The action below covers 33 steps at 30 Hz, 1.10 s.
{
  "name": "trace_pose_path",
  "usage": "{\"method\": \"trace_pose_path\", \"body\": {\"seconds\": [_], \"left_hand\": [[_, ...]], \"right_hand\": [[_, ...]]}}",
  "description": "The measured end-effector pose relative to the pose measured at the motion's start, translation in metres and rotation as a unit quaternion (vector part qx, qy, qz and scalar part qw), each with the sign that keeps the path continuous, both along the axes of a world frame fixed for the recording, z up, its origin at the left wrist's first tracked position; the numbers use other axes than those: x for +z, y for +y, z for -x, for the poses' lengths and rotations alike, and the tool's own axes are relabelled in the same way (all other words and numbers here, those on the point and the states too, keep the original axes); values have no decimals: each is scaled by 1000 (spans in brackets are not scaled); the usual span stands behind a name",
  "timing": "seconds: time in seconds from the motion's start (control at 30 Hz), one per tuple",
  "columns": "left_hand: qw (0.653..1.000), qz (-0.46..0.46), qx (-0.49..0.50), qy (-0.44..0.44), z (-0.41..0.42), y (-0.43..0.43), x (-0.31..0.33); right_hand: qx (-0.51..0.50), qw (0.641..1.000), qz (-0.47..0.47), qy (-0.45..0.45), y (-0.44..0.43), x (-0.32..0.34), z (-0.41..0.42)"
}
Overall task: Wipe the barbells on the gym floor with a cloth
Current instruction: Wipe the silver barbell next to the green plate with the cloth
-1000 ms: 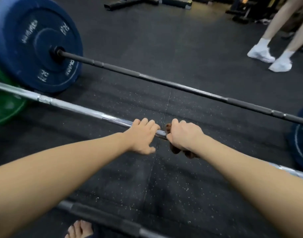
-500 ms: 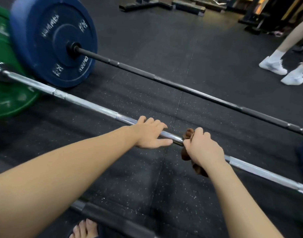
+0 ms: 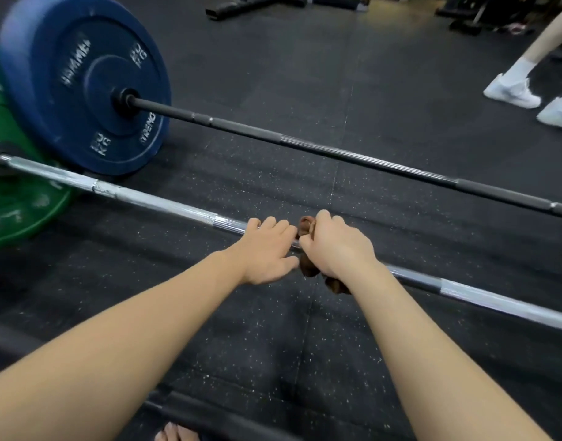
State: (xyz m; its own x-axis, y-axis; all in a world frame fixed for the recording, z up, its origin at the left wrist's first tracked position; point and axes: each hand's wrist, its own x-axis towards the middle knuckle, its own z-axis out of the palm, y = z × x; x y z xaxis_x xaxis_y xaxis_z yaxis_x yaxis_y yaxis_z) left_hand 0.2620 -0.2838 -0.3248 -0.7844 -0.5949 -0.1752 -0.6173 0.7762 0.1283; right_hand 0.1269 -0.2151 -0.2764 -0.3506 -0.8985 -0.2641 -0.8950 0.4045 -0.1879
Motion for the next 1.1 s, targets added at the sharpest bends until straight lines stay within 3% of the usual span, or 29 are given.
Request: {"method": "trace_pose_path", "body": {"seconds": [0.23,0.43,0.5,0.57,0.63,0.77,0.8,0.87,0.9,0.97,1.03,1.1], "left_hand": [[998,-51,25,33,-2,0,-1],[994,-70,49,68,-1,2,-3],[982,-115,82,124,1,1,-3],[943,-188,143,234,3,1,-1],[899,-228,174,333,2,4,3],[849,-227,165,448,10,22,1],[823,-249,166,482,15,28,1],[771,-298,192,529,29,36,2],[770,-297,204,526,36,38,4],[824,-243,205,469,47,40,9],[873,-187,195,407,56,40,9],[896,-138,189,377,61,40,5]], "right_hand": [[-85,995,-52,25,37,11,47],[-61,997,-41,38,20,9,21],[-44,999,-24,15,5,3,2],[-26,999,-20,-6,-7,3,-12],[-19,998,-19,-60,-15,6,-16],[-14,974,-8,-226,-14,13,1],[-20,950,1,-313,-9,13,9],[-54,860,19,-507,4,16,24],[-59,817,27,-573,11,16,33],[-33,773,37,-632,25,24,45],[-45,783,37,-619,37,33,48],[-36,812,35,-581,42,28,58]]}}
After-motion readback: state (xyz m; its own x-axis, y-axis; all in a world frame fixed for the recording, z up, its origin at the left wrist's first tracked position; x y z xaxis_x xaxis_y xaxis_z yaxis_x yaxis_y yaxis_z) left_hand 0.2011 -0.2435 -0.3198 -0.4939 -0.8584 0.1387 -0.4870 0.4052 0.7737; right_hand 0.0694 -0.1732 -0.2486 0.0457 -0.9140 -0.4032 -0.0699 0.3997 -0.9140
